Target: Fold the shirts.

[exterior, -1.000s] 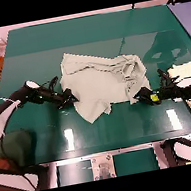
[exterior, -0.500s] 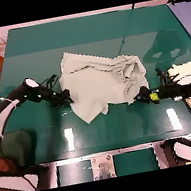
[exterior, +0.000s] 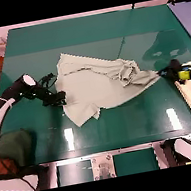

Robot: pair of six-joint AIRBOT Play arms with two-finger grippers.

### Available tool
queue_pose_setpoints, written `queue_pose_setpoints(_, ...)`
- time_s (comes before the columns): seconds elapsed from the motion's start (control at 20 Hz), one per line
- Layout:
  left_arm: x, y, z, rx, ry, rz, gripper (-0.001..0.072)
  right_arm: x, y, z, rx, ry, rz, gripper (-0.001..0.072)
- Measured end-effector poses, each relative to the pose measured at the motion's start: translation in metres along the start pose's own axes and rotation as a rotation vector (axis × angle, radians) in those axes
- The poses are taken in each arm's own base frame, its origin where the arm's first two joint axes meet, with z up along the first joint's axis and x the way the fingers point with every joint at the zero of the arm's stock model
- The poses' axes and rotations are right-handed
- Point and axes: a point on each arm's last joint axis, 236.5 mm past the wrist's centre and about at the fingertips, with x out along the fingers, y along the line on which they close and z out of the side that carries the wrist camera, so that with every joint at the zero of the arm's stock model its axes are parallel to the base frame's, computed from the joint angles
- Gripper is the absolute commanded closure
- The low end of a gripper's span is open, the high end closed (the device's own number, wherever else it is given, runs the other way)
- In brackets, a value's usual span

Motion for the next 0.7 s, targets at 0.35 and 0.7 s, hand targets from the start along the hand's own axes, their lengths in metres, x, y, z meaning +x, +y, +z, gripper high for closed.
queue_pose_setpoints(0.35, -0.002, 0.004, 0.008, 0.029, -0.031, 0.023, 0.0682, -0.014, -0.12, -0.008, 0.366, -0.144, -0.147, 0.0684)
queue_pose_setpoints(0.7, -0.005, -0.012, 0.029, 0.077, -0.121, -0.041, 0.0681, -0.024, -0.138, -0.013, 0.364, -0.143, -0.199, 0.0196)
